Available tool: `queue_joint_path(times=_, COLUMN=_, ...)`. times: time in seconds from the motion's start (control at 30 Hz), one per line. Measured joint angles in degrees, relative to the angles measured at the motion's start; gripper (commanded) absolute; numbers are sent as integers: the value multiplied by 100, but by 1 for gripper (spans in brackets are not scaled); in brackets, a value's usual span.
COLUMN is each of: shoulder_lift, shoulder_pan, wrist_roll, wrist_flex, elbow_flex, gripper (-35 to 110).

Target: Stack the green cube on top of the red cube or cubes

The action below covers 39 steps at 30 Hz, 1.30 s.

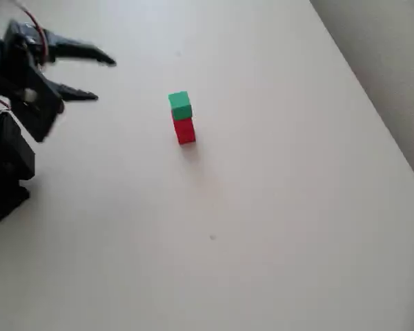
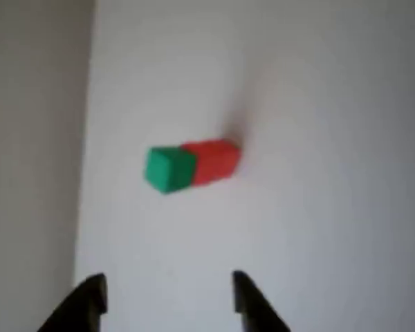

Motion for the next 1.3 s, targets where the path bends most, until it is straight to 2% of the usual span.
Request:
queue_joint_path(times=0.37, shoulder_lift=686, shoulder_pan=53, wrist_roll=0, wrist_flex=-562, elbow_flex=1564, gripper=17)
queue_joint_path(times=0.87, shoulder_lift=1863, shoulder_pan=53, wrist_roll=0, wrist_flex=-668, elbow_flex=2997, gripper=-2)
queue_joint_path(times=1.3, shoulder_lift=2083, shoulder_pan=158, wrist_roll=167, wrist_flex=-668, elbow_flex=3454, gripper=-2)
